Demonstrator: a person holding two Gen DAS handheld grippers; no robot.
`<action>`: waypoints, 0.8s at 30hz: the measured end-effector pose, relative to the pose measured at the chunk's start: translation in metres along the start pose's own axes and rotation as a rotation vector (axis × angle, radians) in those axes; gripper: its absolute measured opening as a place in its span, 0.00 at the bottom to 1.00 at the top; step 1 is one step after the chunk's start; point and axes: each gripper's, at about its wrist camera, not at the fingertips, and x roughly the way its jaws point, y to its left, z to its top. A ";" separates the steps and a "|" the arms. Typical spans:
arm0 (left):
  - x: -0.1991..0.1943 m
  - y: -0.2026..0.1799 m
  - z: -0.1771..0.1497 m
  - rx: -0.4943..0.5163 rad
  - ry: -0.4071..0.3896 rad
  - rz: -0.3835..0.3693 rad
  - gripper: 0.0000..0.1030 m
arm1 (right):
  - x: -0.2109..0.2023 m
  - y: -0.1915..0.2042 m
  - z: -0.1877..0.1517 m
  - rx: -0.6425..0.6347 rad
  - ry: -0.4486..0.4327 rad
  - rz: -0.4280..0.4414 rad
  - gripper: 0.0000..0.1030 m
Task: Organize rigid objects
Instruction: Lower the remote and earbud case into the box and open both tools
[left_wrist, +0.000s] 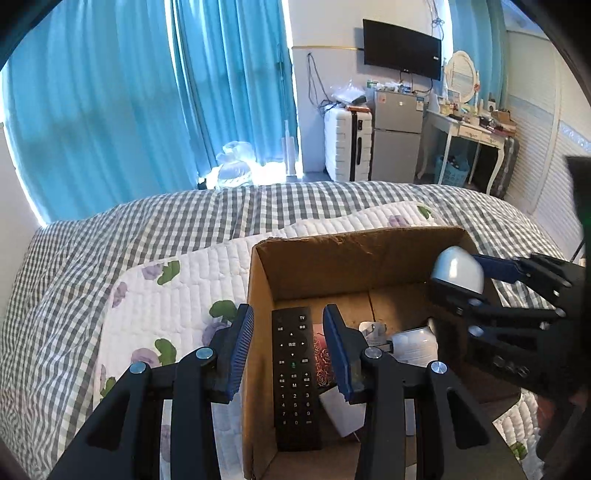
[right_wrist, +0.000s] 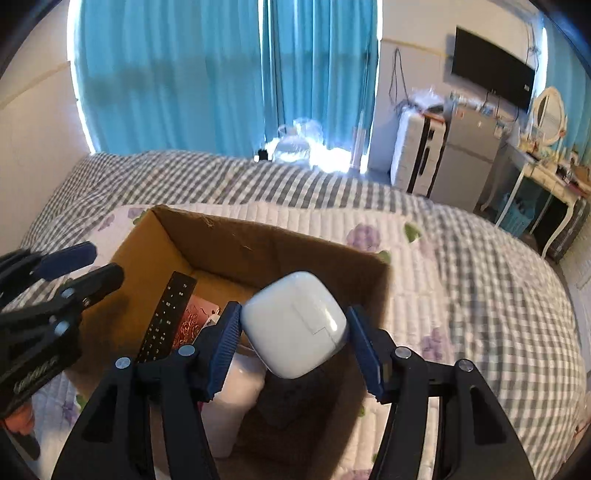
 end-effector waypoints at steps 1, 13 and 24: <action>-0.002 -0.001 -0.001 0.000 -0.004 -0.002 0.40 | 0.002 -0.001 0.002 0.012 -0.004 -0.016 0.67; -0.098 -0.006 -0.002 0.018 -0.076 -0.004 0.40 | -0.113 0.005 0.004 0.011 -0.085 -0.119 0.70; -0.267 -0.004 -0.019 0.025 -0.280 -0.010 0.66 | -0.306 0.034 -0.044 -0.045 -0.221 -0.298 0.84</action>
